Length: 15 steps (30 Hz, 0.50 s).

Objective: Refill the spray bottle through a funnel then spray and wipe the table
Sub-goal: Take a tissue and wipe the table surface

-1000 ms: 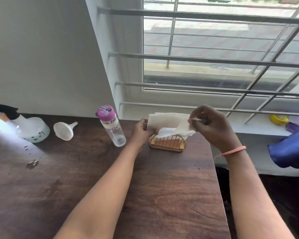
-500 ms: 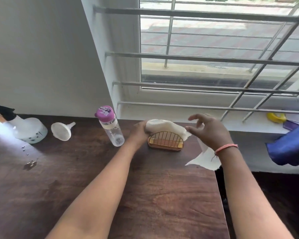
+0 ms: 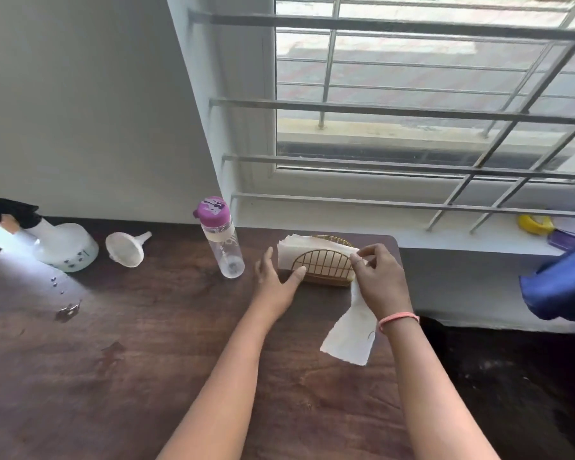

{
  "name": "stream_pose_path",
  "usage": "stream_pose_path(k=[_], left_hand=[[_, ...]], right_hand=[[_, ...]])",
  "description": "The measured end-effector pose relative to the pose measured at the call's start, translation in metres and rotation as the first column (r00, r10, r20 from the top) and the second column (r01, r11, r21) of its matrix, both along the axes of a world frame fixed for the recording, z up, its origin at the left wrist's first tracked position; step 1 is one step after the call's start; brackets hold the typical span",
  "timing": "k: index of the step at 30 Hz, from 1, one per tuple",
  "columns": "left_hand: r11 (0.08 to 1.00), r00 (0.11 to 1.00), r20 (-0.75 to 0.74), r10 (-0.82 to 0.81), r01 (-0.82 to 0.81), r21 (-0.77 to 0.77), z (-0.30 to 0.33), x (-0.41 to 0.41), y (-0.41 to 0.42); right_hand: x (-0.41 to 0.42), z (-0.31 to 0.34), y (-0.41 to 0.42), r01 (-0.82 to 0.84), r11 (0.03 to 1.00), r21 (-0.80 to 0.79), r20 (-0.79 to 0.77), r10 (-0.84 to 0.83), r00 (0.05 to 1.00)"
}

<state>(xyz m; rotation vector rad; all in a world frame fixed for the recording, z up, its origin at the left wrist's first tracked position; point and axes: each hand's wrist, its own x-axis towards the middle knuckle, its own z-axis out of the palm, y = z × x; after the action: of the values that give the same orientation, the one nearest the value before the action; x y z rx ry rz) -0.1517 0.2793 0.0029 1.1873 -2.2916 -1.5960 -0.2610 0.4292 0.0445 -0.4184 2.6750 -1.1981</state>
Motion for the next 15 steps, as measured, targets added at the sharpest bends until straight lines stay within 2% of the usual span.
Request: stream_pose_path(k=[2, 5, 7, 8, 11, 13, 15], left_hand=[[0.991, 0.989, -0.138, 0.054, -0.036, 0.129, 0.011, 0.021, 0.023], [0.922, 0.958, -0.279, -0.069, 0.168, 0.348, 0.026, 0.058, 0.051], [0.891, 0.952, -0.246, -0.181, 0.265, 0.369, 0.024, 0.076, 0.060], [0.899, 0.959, -0.211, -0.190, 0.256, 0.356, 0.019, 0.084, 0.061], [0.923, 0.982, -0.169, -0.080, 0.137, 0.360, 0.006, 0.101, 0.056], [0.915, 0.986, -0.165, 0.016, 0.052, 0.400, 0.000, 0.110, 0.050], [0.895, 0.987, -0.127, 0.093, -0.027, 0.445, -0.008, 0.118, 0.043]], right_hand=[[0.020, 0.002, -0.001, -0.052, 0.998, -0.037, 0.056, 0.054, 0.997], [0.050, 0.003, -0.006, -0.111, 0.985, -0.135, 0.140, 0.129, 0.982], [0.061, 0.002, -0.005, -0.098, 0.979, -0.178, 0.201, 0.134, 0.970], [0.066, 0.001, -0.005, -0.092, 0.975, -0.200, 0.238, 0.139, 0.961], [0.081, -0.006, -0.007, -0.110, 0.960, -0.258, 0.335, 0.196, 0.922], [0.093, -0.014, -0.010, -0.140, 0.966, -0.215, 0.270, 0.197, 0.943], [0.108, -0.018, -0.013, -0.135, 0.983, -0.128, 0.000, 0.136, 0.991]])
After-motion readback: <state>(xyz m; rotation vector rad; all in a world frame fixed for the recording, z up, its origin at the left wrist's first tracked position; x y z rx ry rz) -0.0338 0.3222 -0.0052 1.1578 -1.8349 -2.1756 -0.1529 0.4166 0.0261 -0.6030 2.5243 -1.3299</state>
